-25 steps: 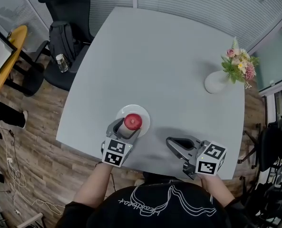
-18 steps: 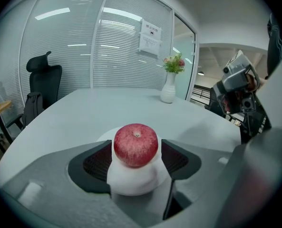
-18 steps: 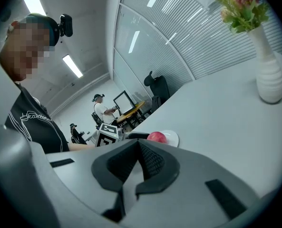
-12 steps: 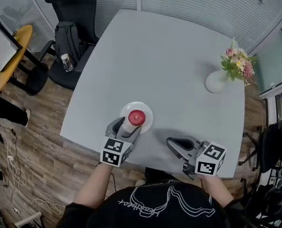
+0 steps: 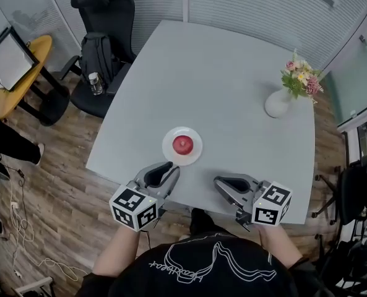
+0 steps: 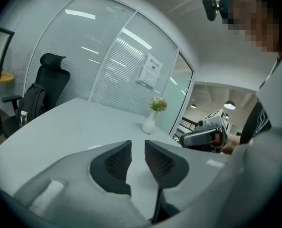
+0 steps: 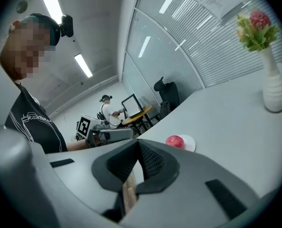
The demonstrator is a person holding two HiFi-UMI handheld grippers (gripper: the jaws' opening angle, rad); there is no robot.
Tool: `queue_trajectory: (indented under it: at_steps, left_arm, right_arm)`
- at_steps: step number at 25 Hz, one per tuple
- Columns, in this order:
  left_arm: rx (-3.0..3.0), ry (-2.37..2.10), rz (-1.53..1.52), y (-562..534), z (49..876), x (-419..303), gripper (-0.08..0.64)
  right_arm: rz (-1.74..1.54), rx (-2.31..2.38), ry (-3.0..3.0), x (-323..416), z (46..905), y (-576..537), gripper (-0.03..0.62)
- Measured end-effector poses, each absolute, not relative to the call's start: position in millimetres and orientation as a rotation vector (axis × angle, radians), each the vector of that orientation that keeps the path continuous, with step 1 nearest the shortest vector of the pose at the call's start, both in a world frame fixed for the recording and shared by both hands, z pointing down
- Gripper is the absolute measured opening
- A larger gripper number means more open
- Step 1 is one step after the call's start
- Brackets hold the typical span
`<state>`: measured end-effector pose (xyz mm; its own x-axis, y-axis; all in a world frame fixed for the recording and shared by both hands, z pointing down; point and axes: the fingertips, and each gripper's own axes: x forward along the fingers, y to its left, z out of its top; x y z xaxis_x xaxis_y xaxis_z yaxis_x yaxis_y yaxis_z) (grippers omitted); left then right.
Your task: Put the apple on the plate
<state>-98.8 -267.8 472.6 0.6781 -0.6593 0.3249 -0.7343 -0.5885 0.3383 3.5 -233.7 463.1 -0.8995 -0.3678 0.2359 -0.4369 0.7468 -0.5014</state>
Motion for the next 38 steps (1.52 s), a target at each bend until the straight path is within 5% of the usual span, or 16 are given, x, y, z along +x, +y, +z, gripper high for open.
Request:
queue_trajectory:
  at_steps: [9, 38]
  left_arm:
    - [2.515, -0.890, 0.104, -193.6, 402.9, -82.9, 0.023]
    - [2.595, -0.968, 0.169, -120.6, 381.9, -80.6, 0.021]
  right_arm:
    - [0.733, 0.610, -2.916, -14.6, 426.3, -191.3, 0.009]
    - [0.599, 0.600, -2.990, -28.6, 392.7, -124.0, 0.009]
